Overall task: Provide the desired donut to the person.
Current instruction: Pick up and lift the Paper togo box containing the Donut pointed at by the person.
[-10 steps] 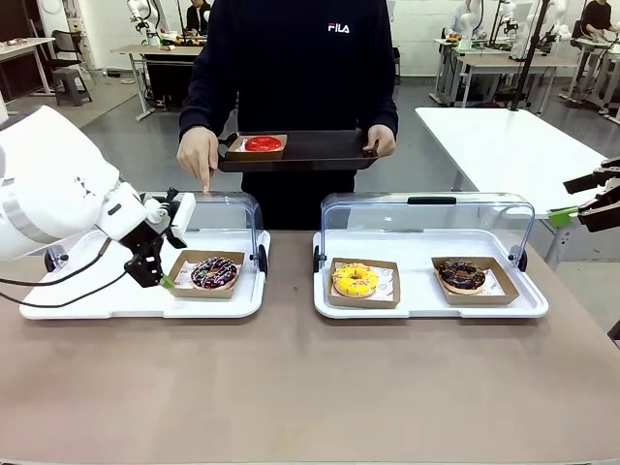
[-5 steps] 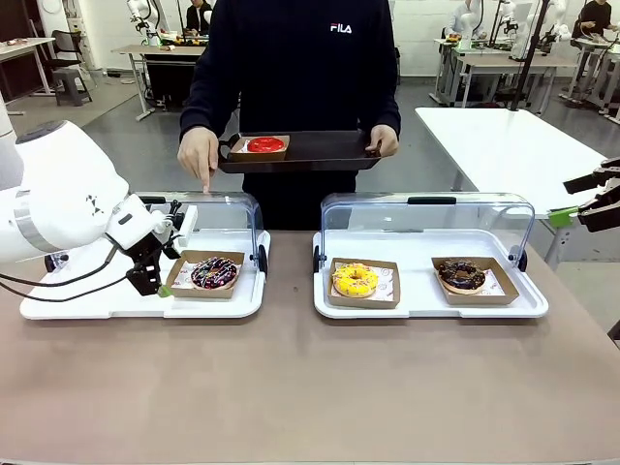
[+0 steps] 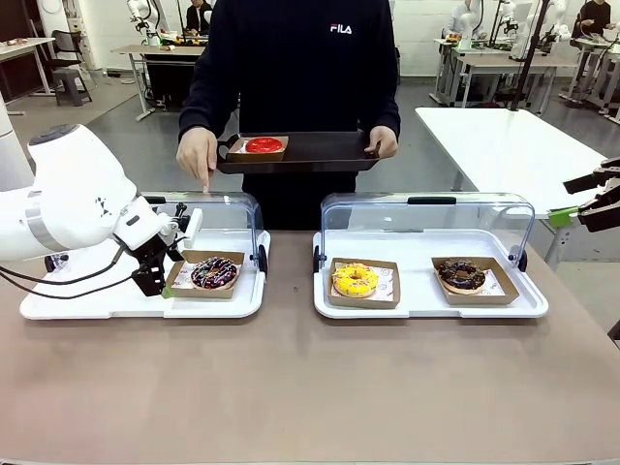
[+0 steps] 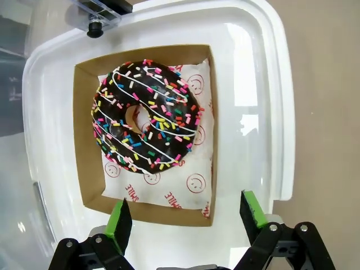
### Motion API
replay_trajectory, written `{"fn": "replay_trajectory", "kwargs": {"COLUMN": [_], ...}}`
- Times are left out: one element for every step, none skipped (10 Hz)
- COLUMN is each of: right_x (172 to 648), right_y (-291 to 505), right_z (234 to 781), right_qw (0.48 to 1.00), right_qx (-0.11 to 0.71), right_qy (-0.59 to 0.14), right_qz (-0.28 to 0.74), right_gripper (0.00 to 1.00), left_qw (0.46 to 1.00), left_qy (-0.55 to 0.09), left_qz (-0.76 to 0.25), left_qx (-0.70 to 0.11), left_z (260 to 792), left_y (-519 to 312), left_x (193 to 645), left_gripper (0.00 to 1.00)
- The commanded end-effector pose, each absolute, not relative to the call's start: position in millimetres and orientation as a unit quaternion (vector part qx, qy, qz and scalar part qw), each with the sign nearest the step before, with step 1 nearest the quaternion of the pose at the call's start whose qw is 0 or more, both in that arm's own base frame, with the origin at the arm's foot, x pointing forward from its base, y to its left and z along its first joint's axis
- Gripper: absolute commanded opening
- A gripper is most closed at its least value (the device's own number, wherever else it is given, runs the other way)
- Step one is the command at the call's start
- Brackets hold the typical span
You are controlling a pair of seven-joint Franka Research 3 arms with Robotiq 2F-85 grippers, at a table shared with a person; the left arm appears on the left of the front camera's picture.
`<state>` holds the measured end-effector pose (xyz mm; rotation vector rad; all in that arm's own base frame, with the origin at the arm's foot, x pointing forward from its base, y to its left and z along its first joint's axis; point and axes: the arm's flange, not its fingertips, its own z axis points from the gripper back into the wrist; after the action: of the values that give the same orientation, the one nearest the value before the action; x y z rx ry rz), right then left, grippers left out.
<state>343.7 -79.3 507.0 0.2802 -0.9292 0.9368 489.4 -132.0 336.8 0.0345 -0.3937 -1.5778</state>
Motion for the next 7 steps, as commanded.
{"fn": "replay_trajectory", "kwargs": {"right_x": [344.9, 344.9, 344.9, 344.9, 344.9, 344.9, 344.9], "right_y": [-79.3, -79.3, -79.3, -79.3, -79.3, -79.3, -79.3], "right_z": [504.2, 504.2, 504.2, 504.2, 504.2, 504.2, 504.2], "right_qw": [0.776, 0.776, 0.776, 0.776, 0.776, 0.776, 0.776], "right_qx": [0.137, 0.137, 0.137, 0.137, 0.137, 0.137, 0.137], "right_qy": [-0.436, -0.436, -0.436, -0.436, -0.436, -0.436, -0.436], "right_qz": [0.435, 0.435, 0.435, 0.435, 0.435, 0.435, 0.435], "right_gripper": [1.00, 1.00, 1.00, 1.00, 1.00, 1.00, 1.00], "left_qw": [0.689, 0.691, 0.691, 0.689, 0.689, 0.689, 0.689], "left_qy": [-0.180, -0.179, -0.174, -0.168, -0.160, -0.152, -0.151], "left_qz": [-0.701, -0.700, -0.701, -0.704, -0.706, -0.708, -0.708], "left_qx": [0.026, 0.024, 0.029, 0.030, 0.029, 0.028, 0.025], "left_z": [332.0, 329.7, 328.3, 329.3, 329.9, 329.9, 329.5], "left_y": [-135.4, -135.1, -133.1, -132.8, -132.6, -131.7, -131.9], "left_x": [498.5, 500.5, 501.9, 500.9, 500.3, 500.2, 501.3], "left_gripper": [1.00, 1.00, 1.00, 0.40, 0.40, 0.00, 0.35]}}
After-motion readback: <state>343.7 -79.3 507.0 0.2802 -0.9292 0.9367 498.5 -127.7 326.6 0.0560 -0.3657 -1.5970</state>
